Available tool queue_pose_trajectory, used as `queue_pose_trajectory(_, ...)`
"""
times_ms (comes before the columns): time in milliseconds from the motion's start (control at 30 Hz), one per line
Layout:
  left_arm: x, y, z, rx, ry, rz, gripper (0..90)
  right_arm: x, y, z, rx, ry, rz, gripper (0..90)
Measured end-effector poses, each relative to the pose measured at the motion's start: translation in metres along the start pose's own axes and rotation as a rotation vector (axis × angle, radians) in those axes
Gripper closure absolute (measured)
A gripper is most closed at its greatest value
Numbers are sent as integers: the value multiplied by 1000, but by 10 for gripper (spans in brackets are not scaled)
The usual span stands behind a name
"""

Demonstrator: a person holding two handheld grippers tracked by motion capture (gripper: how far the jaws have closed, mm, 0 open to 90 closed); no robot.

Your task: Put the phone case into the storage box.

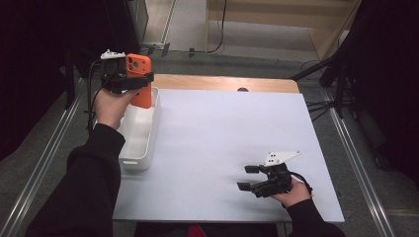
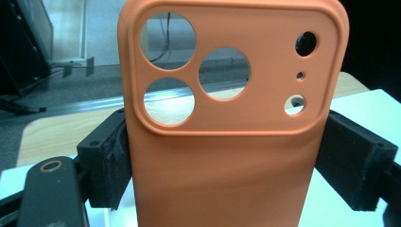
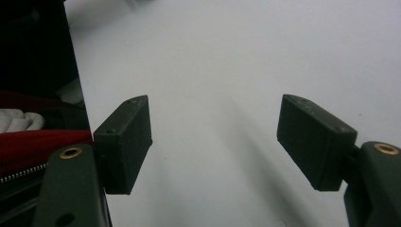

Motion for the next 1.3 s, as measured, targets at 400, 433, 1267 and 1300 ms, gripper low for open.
queue_pose_trajectory(400, 4, -8, 33, 54, 24, -20, 154, -3, -2, -2, 0, 7, 8, 259)
queue_pose_trajectory(433, 3, -8, 37, 58, 21, -23, 154, -3, -2, -3, 0, 8, 5, 259)
queue_pose_trajectory(1267, -25, -30, 76, 141, -63, -31, 152, -3, -2, -3, -1, 9, 12, 259)
queue_pose_trajectory(1300, -26, -31, 77, 144, -67, -23, 152, -3, -2, -3, -3, 10, 12, 259)
Point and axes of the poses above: each handheld gripper's, and its own axes: z roughly forward along the jaws, x roughly out of its top, y roughly to its right, the point moved 10 cm from there along z, roughly forward along the jaws, and after that the axes turned 9 degrees about x, right-handed, at the moved point
